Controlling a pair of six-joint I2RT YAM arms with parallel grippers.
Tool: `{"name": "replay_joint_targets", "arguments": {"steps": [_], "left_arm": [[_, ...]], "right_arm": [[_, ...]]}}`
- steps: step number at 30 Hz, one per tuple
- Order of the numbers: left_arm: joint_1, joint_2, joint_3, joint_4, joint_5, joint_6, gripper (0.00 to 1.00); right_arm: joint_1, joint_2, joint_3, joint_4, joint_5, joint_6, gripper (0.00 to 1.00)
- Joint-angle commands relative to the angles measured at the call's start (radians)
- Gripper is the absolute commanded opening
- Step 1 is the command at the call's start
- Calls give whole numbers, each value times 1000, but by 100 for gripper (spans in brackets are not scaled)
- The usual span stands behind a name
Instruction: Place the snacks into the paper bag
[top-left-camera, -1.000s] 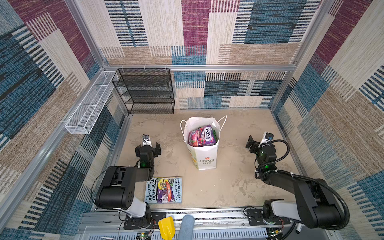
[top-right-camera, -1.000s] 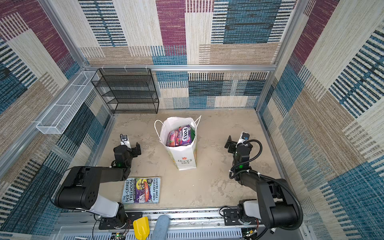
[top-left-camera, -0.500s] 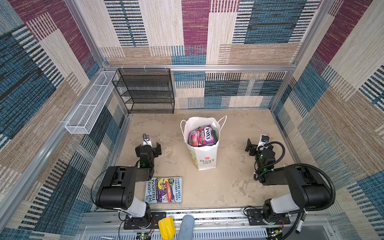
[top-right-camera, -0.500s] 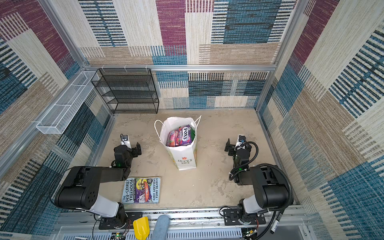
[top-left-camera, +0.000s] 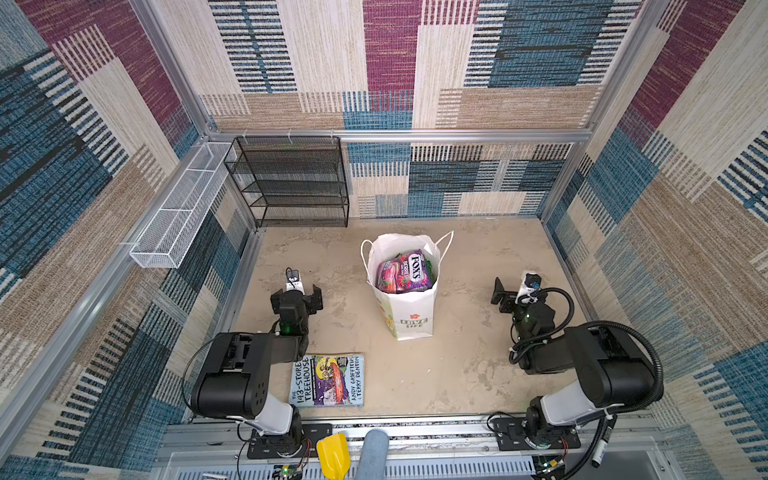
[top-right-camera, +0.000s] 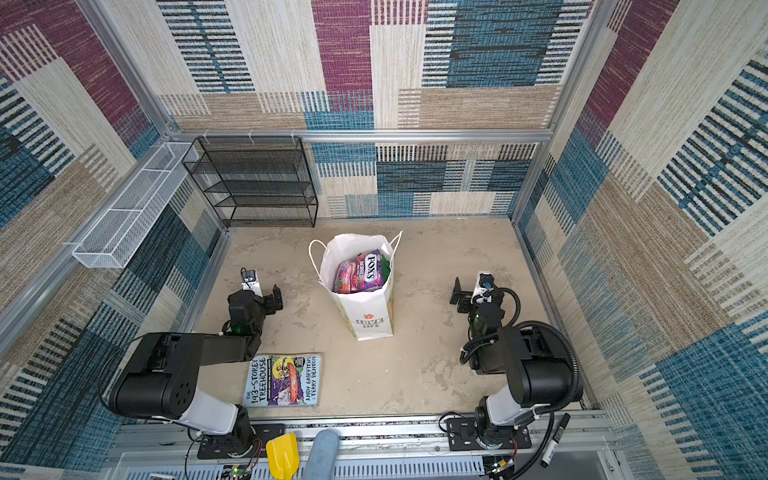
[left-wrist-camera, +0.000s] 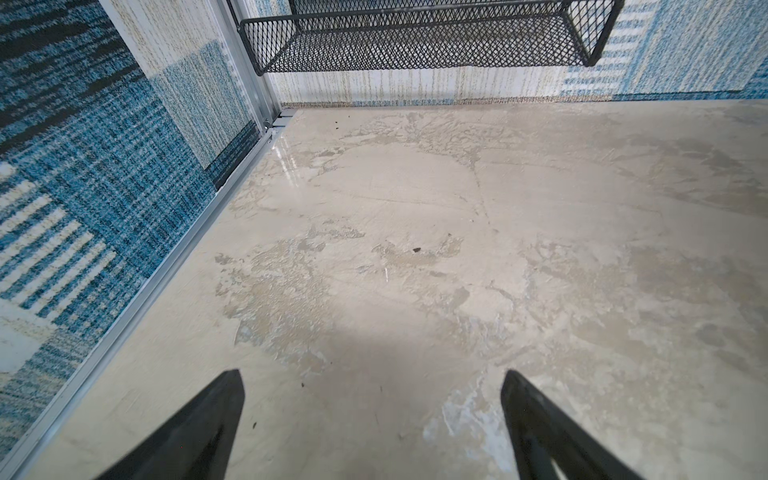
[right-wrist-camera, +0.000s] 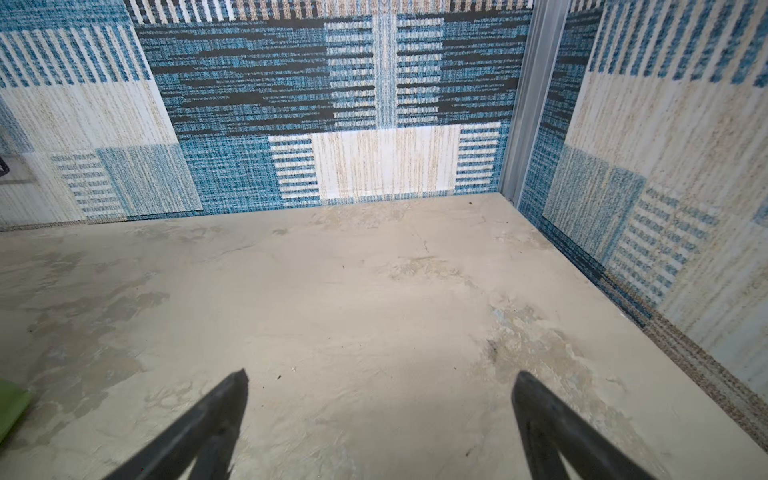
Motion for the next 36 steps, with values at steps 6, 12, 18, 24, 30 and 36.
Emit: {"name": "replay_joint_targets", "arguments": {"steps": [6, 12, 18, 24, 30, 36], "left_arm": [[2, 1, 2, 19, 4, -10, 99], [2, 1, 4, 19, 4, -10, 99], [2, 0, 3, 18, 4, -11, 99], [1, 1, 2, 18, 4, -10, 99], [2, 1, 1, 18, 4, -10, 99], [1, 1, 2, 19, 5, -10, 99]], "right_arm": [[0, -5, -3, 53, -11, -9, 100], [0, -3, -3, 54, -12, -10, 100], [1, -3, -3, 53, -11, -10, 100], [1, -3, -3, 54, -11, -10, 100], [0, -2, -3, 54, -11, -11, 100], [0, -3, -2, 54, -11, -9, 100]]}}
